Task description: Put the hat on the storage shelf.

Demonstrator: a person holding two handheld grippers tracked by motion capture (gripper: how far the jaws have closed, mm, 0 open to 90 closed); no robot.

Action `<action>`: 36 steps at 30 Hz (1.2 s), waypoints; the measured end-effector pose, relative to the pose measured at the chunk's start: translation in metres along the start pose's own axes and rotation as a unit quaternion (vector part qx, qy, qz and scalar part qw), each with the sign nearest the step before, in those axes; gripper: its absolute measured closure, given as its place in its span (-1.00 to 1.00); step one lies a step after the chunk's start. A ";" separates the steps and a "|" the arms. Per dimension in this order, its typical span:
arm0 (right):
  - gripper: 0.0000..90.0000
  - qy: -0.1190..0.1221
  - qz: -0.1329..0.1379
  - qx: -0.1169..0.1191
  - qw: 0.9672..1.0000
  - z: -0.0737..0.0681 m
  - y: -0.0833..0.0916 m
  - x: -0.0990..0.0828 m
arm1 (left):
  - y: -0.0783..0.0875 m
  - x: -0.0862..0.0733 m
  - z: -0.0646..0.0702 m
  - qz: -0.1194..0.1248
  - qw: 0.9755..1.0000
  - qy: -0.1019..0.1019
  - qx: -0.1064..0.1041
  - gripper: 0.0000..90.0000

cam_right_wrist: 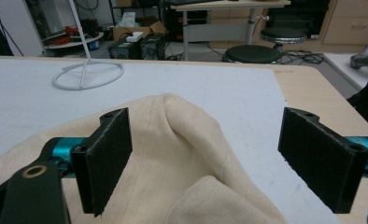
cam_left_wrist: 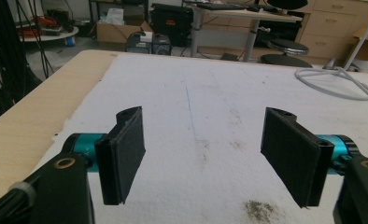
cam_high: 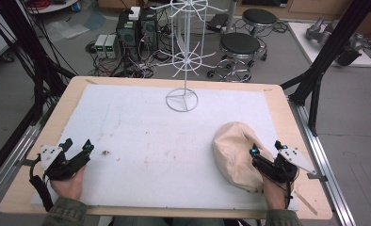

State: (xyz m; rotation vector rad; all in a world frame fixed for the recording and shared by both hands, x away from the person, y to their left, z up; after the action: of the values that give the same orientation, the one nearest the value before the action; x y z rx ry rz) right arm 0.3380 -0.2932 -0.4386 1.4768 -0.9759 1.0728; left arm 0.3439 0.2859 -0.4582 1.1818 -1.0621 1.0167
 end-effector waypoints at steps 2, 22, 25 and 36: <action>-0.64 0.004 0.004 0.001 1.000 -0.001 0.000 0.002 | 0.000 0.000 0.000 -0.001 1.000 0.000 0.000 -0.33; -0.64 0.051 -0.022 0.010 0.998 -0.001 -0.025 0.013 | -0.001 -0.001 0.001 -0.003 1.000 -0.003 -0.003 -0.33; -0.64 0.044 -0.022 0.011 0.999 0.000 -0.028 0.016 | -0.001 -0.001 0.001 -0.003 1.000 -0.003 -0.004 -0.33; -0.72 0.028 -0.044 0.010 0.999 0.010 -0.046 0.018 | -0.002 -0.001 0.002 -0.001 1.000 -0.003 -0.006 -0.33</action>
State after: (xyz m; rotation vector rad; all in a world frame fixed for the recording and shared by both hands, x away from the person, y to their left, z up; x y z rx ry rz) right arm 0.3885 -0.2967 -0.4344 1.4849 -0.8555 1.0557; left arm 0.3455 0.2833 -0.4591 1.1767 -1.0689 1.0042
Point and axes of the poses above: each handheld gripper's, and its own axes: y roughly backward along the jaws, x roughly out of its top, z roughly to its right, the point moved 9 cm from there along -y, roughly forward along the jaws, and after that the axes turned 2 degrees about -y, right-handed, at the moved point
